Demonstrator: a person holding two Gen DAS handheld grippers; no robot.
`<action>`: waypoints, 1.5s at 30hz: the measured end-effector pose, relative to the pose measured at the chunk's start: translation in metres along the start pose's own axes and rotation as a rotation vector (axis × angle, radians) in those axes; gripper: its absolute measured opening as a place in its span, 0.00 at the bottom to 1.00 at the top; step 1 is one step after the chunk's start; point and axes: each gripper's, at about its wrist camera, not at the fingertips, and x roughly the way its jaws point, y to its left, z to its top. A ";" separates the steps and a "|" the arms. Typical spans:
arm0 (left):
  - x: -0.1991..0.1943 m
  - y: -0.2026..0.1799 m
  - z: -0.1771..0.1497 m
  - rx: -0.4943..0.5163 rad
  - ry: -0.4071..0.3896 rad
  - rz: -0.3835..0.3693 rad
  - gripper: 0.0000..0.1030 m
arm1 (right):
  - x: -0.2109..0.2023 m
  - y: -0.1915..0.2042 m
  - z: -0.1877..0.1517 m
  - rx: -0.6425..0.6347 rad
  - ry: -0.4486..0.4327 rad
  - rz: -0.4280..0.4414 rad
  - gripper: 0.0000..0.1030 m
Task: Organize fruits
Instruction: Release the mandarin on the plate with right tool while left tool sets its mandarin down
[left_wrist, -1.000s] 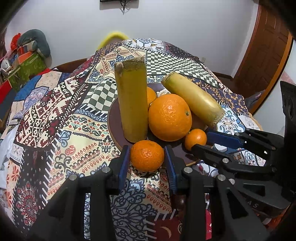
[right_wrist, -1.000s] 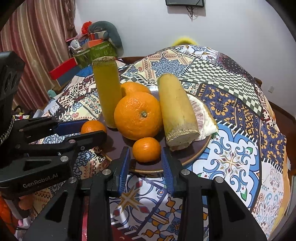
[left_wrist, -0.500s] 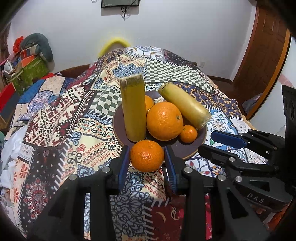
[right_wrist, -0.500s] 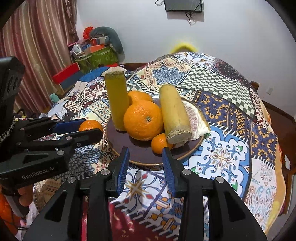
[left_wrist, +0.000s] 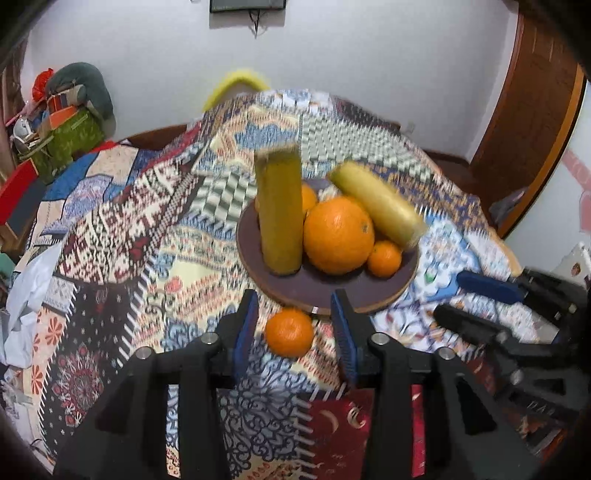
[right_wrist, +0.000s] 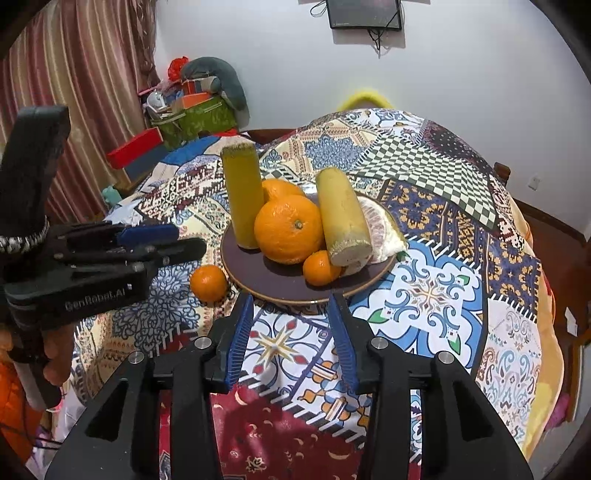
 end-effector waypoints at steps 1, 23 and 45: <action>0.004 0.000 -0.003 0.003 0.013 0.002 0.45 | 0.000 0.000 -0.002 0.004 0.003 0.003 0.38; 0.026 0.003 -0.007 -0.012 0.028 -0.031 0.36 | 0.013 -0.006 -0.011 0.006 0.043 -0.086 0.56; 0.012 -0.014 0.011 0.028 -0.025 0.007 0.51 | -0.009 -0.003 -0.014 0.010 0.014 -0.171 0.78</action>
